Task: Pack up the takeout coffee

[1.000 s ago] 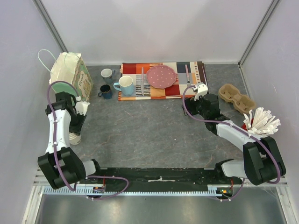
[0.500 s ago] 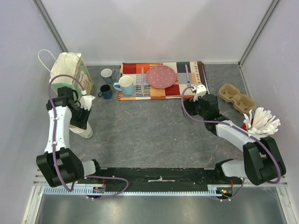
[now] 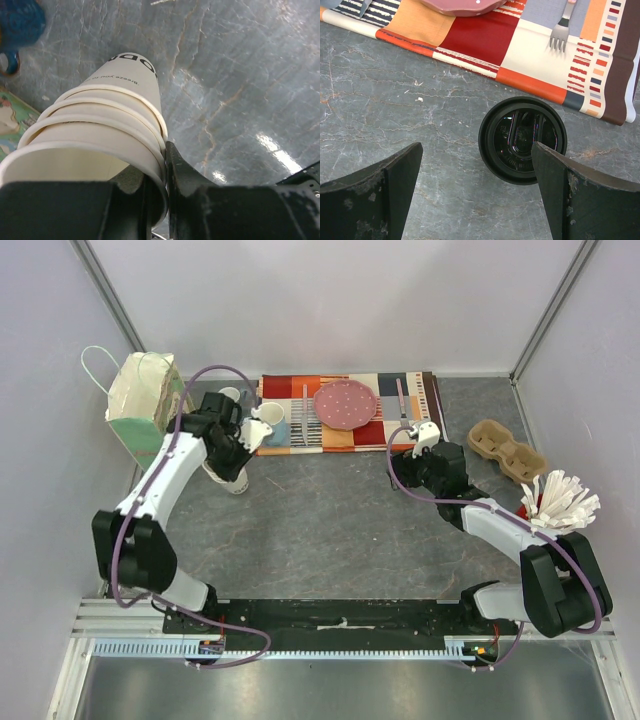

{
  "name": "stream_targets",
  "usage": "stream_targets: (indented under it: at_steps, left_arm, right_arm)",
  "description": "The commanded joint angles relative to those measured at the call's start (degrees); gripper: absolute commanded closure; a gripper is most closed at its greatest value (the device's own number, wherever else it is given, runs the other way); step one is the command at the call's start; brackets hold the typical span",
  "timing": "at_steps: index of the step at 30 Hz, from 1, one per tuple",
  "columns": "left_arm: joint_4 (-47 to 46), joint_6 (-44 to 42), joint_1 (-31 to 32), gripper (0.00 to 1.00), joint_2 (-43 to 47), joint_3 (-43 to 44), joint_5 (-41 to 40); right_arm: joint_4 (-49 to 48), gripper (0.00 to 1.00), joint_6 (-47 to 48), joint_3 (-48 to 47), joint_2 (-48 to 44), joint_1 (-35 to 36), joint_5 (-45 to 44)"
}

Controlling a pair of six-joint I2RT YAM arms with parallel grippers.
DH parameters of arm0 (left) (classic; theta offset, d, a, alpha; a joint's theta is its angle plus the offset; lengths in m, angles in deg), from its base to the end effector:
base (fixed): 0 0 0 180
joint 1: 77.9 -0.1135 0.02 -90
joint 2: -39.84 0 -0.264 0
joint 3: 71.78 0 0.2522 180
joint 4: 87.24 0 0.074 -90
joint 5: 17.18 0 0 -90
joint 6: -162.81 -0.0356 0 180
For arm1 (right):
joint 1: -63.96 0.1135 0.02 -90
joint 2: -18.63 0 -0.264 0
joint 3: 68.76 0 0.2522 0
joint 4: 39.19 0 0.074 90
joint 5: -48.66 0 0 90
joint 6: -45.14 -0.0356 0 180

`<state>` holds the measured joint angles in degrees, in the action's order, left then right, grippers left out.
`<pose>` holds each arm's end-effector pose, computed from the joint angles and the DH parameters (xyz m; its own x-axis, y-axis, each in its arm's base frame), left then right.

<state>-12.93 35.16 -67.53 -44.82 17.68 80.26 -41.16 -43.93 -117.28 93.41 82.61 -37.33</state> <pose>0.2795 -0.0558 0.2951 -0.5933 0.7243 -0.3512 0.7395 0.6628 0.1178 0.2614 0.0908 0.2116 -0.3835 -0.1465 -0.9118 -0.3857 0.9225 0.0140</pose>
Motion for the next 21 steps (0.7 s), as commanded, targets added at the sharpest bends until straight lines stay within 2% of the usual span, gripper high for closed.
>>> stream_targets:
  at_steps: [1, 7, 10, 11, 14, 17, 21]
  left_arm:
    - [-2.98, -1.90, 2.46, 0.93, -6.38, 3.84, -3.49]
    - [-1.94, -3.57, 3.78, 0.90, -10.52, 8.67, -1.73]
    - [-1.23, -3.40, 3.96, 0.73, -11.23, 10.43, -0.77]
    - [-1.14, -3.40, 3.96, 0.61, -10.96, 10.69, -0.59]
    - [-0.53, -3.57, 4.04, 0.47, -10.09, 11.22, -0.06]
    - [0.09, -3.92, 3.96, 0.43, -8.86, 11.66, 0.47]
    - [1.49, -3.49, 3.96, 0.42, -6.84, 13.24, 0.55]
  right_arm:
    - [-0.97, 0.02, 0.83, -1.27, -1.04, 0.51, -0.67]
    - [-0.62, 0.02, 1.00, -1.62, -1.04, 0.94, -0.67]
    - [-0.44, 0.02, 1.27, -1.54, -1.13, 1.03, -0.85]
    - [-0.45, 0.02, 1.27, -1.54, -1.13, 1.12, -0.85]
    - [-0.36, 0.02, 1.27, -1.80, -0.61, 1.21, -0.85]
    - [-0.01, 0.02, 1.36, -2.15, -0.08, 1.38, -0.67]
    - [0.08, 0.02, 1.53, -2.15, 0.19, 1.65, -0.67]
